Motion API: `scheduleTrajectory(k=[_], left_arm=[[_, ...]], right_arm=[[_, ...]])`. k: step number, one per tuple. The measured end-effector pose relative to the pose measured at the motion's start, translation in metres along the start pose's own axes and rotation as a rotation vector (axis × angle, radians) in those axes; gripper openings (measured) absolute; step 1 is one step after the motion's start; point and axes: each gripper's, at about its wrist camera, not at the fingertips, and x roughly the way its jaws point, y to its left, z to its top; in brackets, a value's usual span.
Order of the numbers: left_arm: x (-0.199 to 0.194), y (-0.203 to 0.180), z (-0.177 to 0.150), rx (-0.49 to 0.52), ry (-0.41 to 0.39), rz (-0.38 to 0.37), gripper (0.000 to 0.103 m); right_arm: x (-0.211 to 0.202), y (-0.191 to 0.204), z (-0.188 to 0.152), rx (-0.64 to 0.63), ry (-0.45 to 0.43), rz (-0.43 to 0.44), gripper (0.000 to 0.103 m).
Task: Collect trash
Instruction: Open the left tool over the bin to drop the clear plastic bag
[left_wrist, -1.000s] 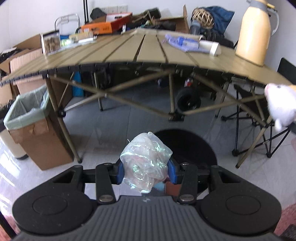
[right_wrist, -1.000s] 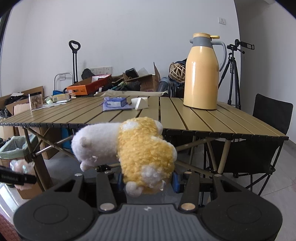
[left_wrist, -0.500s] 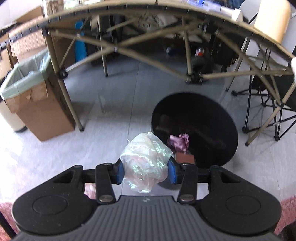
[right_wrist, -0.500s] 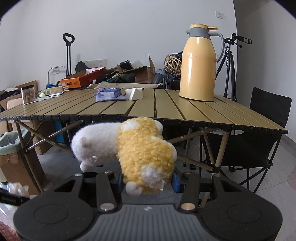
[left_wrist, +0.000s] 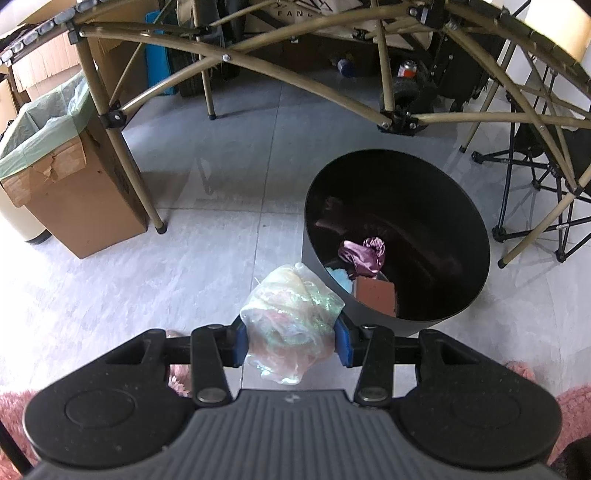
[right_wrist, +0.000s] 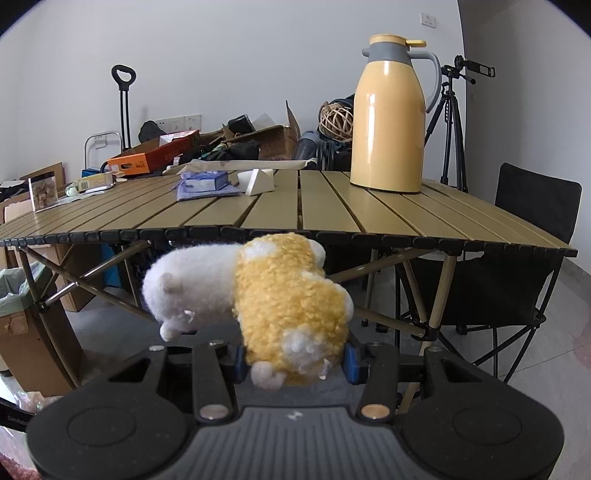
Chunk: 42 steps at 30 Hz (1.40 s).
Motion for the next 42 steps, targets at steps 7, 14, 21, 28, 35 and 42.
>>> scheduleTrajectory(k=[7,14,21,28,35,42], left_arm=[[0.006,-0.005,0.011,-0.009,0.021,-0.002,0.045],[0.011,-0.018,0.023,0.000,0.030,-0.004,0.045],[0.019,-0.039,0.040,0.020,0.027,-0.026,0.045],[0.027,-0.058,0.052,0.037,0.042,-0.037,0.045],[0.038,-0.071,0.063,0.034,0.063,-0.029,0.045],[0.049,-0.087,0.067,0.043,0.088,-0.021,0.045]], right_arm=[[0.010,-0.004,-0.005,-0.004,0.037,-0.002,0.046],[0.019,-0.009,-0.013,-0.007,0.074,-0.010,0.046],[0.028,-0.014,-0.021,-0.010,0.118,-0.014,0.046],[0.036,-0.016,-0.027,-0.008,0.156,-0.012,0.046],[0.041,-0.016,-0.030,-0.011,0.174,-0.007,0.046],[0.047,-0.018,-0.034,-0.009,0.198,-0.012,0.046]])
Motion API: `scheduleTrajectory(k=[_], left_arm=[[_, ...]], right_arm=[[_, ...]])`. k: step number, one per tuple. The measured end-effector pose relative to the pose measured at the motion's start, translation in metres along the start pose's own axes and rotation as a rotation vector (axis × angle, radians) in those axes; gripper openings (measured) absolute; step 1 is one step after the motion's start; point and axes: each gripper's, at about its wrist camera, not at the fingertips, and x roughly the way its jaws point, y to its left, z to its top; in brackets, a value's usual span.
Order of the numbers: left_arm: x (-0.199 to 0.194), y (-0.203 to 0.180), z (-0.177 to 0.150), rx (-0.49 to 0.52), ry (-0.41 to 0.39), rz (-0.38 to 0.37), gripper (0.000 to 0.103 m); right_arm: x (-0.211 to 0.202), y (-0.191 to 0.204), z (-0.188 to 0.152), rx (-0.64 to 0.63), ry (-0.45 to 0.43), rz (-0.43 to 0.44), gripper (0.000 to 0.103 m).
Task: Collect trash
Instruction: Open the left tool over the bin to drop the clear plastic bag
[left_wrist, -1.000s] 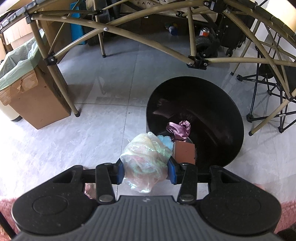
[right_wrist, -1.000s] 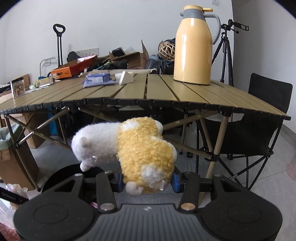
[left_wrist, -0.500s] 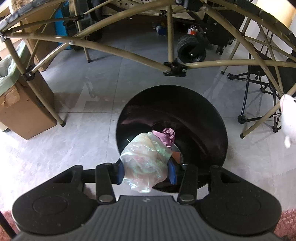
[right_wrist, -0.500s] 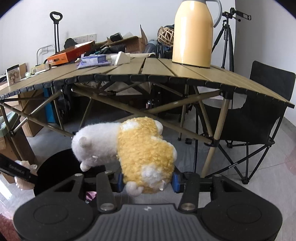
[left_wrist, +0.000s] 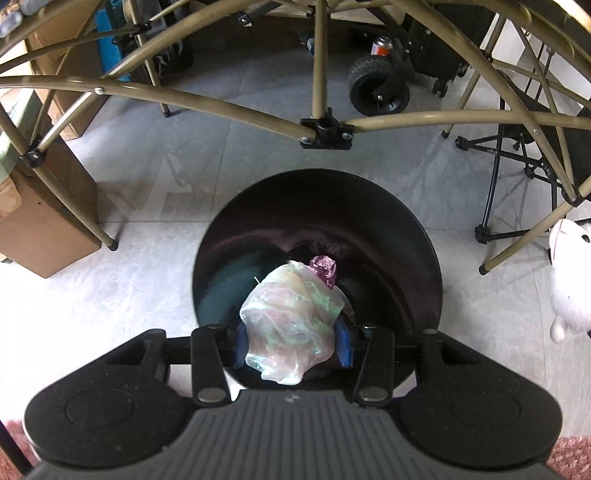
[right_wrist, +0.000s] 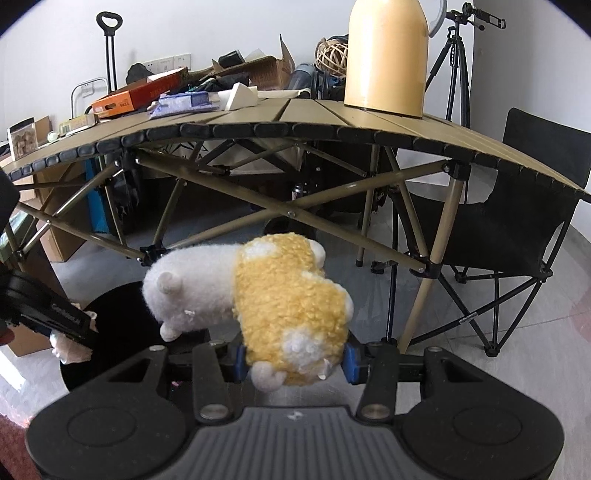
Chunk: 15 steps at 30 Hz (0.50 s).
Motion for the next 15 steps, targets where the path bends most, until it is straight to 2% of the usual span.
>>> scheduleTrajectory(k=[6,9,12,14,15], left_arm=[[0.0084,-0.0077,0.0016,0.012,0.022,0.000,0.045],[0.0099,-0.0079,0.0019,0.020,0.027,0.009,0.050],[0.0106,-0.0087,0.0013,0.023,0.033,0.026,0.075],[0.0102,-0.0081,0.0009,0.015,0.035,0.039,0.100],[0.0099,-0.0074,0.0006,0.006,0.037,0.046,0.103]], right_arm=[[0.0024,-0.0021,-0.0022,0.004,0.010,-0.001,0.046],[0.0025,-0.0036,-0.0018,0.009,0.011,-0.002,0.046],[0.0031,-0.0040,-0.0013,0.013,0.011,-0.003,0.046],[0.0025,-0.0040,-0.0014,0.013,0.009,-0.003,0.046],[0.0025,-0.0038,-0.0011,0.014,0.008,-0.002,0.046]])
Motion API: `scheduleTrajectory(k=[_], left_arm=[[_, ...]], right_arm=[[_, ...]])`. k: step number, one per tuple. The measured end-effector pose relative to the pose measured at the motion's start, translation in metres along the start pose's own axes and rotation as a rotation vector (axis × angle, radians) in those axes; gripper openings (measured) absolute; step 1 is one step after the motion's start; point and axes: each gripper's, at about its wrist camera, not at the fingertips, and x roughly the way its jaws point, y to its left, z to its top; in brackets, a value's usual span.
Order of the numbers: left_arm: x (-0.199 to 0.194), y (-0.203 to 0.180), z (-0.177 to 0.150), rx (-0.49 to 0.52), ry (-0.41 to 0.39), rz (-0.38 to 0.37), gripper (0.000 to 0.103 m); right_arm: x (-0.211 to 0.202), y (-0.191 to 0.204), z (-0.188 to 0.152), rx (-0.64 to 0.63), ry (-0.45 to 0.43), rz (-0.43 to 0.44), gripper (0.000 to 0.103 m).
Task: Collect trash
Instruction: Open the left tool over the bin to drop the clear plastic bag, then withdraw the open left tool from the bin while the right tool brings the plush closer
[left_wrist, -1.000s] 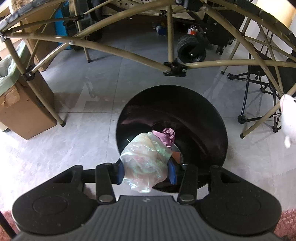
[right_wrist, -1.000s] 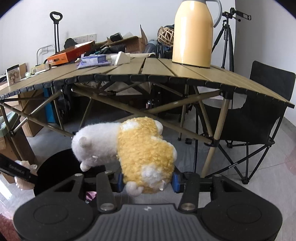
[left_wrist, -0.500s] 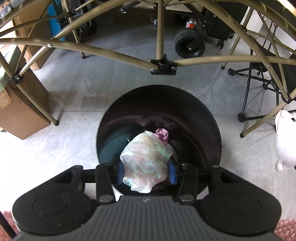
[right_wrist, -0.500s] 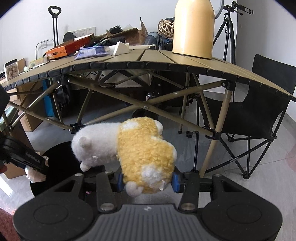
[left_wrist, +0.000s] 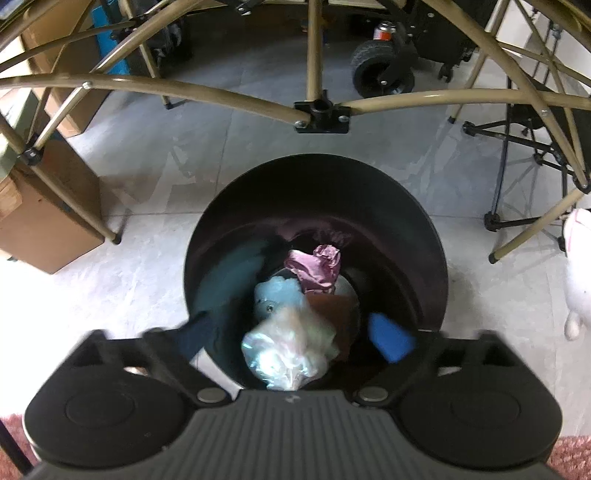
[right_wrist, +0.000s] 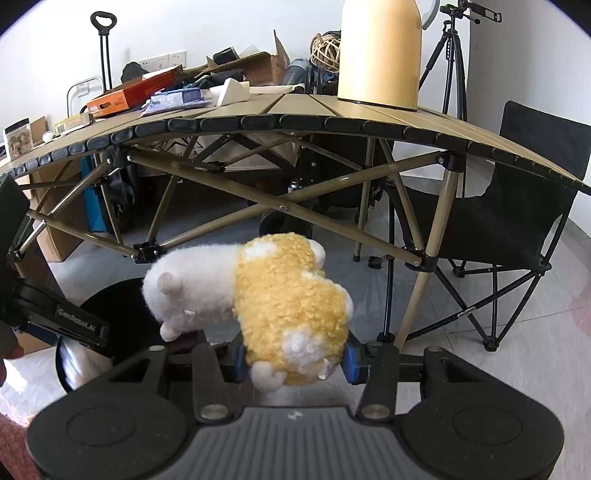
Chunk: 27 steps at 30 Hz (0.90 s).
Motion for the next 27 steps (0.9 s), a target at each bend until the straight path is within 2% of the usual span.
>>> scheduleTrajectory(k=[15,27], left_arm=[[-0.002,0.004,-0.003,0.003,0.016,0.014,0.103],[-0.003,0.013,-0.007,-0.009,0.028,0.017,0.103]], right_arm=[[-0.002,0.000,-0.001,-0.005,-0.007,-0.003,0.046],[0.005,0.003,-0.006,-0.026,0.032,0.002,0.046]])
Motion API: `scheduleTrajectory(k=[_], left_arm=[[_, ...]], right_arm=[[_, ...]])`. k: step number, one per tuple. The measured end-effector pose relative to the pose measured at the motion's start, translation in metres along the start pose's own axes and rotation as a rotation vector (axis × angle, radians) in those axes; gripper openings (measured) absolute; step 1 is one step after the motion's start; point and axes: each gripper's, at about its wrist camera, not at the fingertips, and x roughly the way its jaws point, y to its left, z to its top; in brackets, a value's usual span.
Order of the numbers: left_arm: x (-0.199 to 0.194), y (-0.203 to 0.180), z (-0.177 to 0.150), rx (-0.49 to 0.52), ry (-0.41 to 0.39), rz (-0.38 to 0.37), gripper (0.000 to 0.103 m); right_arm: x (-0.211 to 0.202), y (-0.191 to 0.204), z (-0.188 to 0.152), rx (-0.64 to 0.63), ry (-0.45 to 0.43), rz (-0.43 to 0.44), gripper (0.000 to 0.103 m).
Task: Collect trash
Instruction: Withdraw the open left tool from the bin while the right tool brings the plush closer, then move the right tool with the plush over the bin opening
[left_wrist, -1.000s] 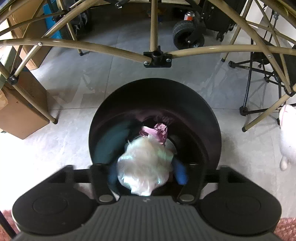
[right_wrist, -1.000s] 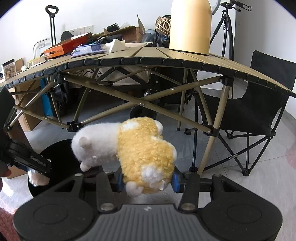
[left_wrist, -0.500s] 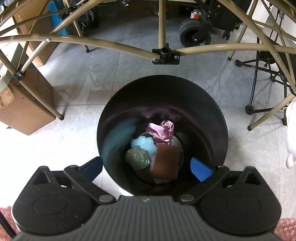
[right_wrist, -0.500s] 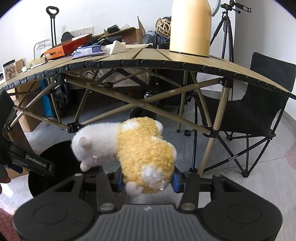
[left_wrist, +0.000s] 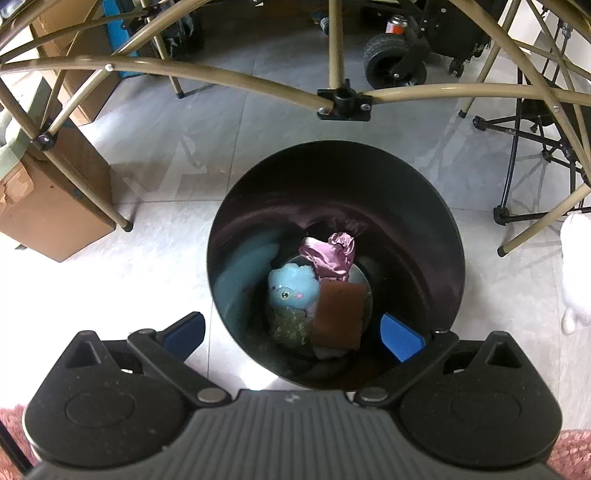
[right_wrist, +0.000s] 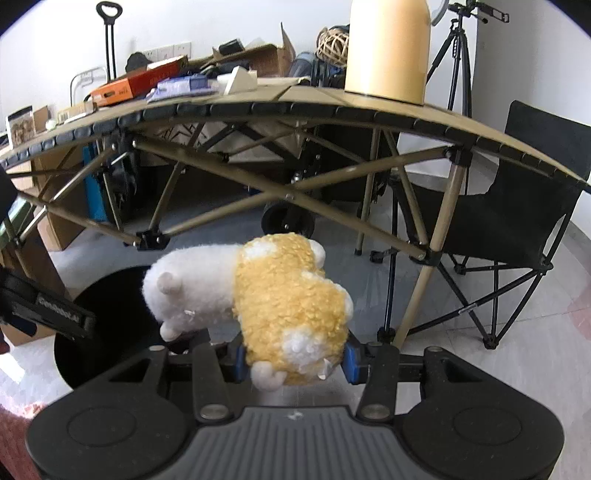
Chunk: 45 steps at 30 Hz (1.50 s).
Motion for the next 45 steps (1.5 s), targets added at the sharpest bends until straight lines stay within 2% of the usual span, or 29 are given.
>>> scheduleTrajectory(k=[15,45], left_arm=[[0.001,0.035,-0.008,-0.042,0.005,0.030,0.103],[-0.005,0.106,-0.022,-0.150,0.000,0.025,0.103]], right_arm=[[0.011,0.025,-0.003,-0.043,0.079,0.074,0.046],[0.028,0.105,0.010,-0.153,0.147,0.170,0.046]])
